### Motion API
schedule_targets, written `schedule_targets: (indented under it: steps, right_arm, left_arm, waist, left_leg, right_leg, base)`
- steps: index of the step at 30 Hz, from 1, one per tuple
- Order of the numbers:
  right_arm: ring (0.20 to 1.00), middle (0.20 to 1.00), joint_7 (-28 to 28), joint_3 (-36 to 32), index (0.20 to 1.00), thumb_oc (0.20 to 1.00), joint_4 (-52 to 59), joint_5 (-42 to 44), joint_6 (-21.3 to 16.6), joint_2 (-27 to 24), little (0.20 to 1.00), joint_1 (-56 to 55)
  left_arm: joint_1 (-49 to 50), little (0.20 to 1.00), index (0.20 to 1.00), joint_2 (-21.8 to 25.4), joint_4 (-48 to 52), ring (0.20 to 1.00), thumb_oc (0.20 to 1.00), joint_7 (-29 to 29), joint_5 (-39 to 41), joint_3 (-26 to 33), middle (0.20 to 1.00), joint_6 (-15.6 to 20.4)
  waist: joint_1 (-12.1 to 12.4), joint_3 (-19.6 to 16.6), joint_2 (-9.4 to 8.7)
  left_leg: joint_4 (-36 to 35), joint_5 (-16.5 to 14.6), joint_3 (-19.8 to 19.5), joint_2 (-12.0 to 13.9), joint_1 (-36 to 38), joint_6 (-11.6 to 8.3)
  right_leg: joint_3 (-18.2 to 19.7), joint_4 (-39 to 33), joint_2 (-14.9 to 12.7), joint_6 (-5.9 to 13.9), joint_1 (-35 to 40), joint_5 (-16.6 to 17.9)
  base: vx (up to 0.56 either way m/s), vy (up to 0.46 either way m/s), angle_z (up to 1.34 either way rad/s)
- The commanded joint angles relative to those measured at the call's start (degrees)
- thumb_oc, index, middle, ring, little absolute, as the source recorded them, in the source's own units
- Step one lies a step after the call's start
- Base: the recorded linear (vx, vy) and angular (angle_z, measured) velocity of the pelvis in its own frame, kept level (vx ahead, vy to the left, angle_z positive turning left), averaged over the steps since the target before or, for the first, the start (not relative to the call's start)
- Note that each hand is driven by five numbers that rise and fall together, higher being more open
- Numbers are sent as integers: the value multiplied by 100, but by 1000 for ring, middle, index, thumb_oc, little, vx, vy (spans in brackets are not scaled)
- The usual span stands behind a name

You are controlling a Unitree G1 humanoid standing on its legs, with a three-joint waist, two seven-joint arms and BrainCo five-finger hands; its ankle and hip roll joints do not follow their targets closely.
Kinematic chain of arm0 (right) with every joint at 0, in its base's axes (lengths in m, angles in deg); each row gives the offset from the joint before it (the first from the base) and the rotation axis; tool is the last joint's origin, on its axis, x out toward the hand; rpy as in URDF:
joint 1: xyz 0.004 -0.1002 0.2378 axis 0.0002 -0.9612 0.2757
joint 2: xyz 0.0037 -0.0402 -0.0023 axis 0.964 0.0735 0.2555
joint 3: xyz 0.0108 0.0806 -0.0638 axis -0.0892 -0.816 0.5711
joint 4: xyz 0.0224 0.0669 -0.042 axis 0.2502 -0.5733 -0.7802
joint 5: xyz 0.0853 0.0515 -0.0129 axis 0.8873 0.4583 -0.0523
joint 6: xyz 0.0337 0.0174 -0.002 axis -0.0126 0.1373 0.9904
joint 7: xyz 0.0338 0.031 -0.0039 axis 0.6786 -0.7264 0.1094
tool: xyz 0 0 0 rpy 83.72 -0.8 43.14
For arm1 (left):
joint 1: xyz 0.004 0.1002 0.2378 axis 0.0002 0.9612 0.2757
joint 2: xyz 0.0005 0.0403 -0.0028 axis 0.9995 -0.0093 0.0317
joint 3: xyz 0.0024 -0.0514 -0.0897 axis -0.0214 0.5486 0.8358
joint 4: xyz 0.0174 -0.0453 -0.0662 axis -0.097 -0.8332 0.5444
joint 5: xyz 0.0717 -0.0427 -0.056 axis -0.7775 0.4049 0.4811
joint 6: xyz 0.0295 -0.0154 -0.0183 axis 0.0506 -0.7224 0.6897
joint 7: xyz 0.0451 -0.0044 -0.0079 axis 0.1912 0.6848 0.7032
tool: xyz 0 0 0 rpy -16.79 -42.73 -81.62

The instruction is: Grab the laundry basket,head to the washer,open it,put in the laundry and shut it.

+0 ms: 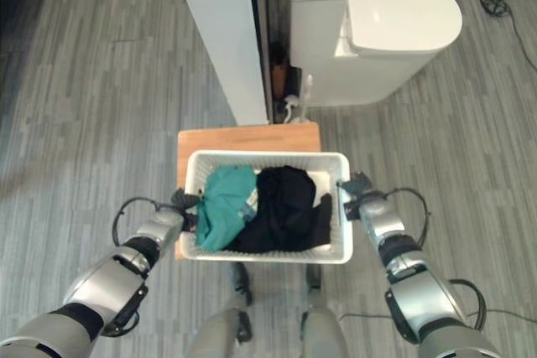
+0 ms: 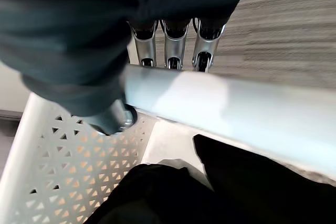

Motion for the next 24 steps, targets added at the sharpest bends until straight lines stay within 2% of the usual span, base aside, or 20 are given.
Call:
schedule_targets:
  steps: [1, 2, 3, 14, 24]
  right_arm:
    - [435, 435, 321, 115, 435, 435, -133, 456, -389, 381, 435, 255]
    - [605, 605, 340, 124, 605, 605, -287, 495, -384, 418, 605, 248]
    - [1000, 1000, 369, 138, 1000, 1000, -578, 549, -369, 463, 1000, 266]
    - [1000, 1000, 525, 116, 1000, 1000, -1382, 773, -319, 625, 1000, 212]
    - [1000, 1000, 379, -141, 1000, 1000, -1496, 1136, -466, 825, 1000, 44]
  left_arm:
    - [-235, 200, 200, -812, -429, 200, 200, -367, 46, 78, 200, 167]
    - [-222, 200, 200, -829, -449, 200, 200, -384, 37, 74, 200, 157]
    - [-210, 200, 200, -854, -487, 200, 200, -380, 13, 69, 200, 155]
    - [-75, 200, 200, -939, -701, 200, 200, -438, -20, 172, 200, 106]
    - [203, 200, 200, -1147, -637, 200, 200, -419, 91, 179, 200, 156]
  waist:
    - [16, -147, -22]
    - [23, -157, -21]
    - [37, -169, -16]
    - [77, -265, 0]
    - [141, -377, 45]
  left_leg:
    - [38, -161, -359, 96, 150, -255]
    - [38, -164, -361, 92, 154, -254]
    - [38, -166, -368, 85, 160, -252]
    - [38, -203, -377, 57, 275, -236]
    - [38, -248, -405, 19, 377, -208]
  right_leg:
    - [32, -10, -395, 310, -134, 384]
    - [30, -10, -396, 309, -130, 381]
    - [19, -10, -400, 306, -115, 375]
    - [26, -10, -402, 301, -21, 361]
    - [5, -10, -420, 305, 83, 329]
  base:
    - [0, 0, 0]
    - [0, 0, 0]
    - [0, 0, 0]
    - [0, 0, 0]
    - [0, 0, 0]
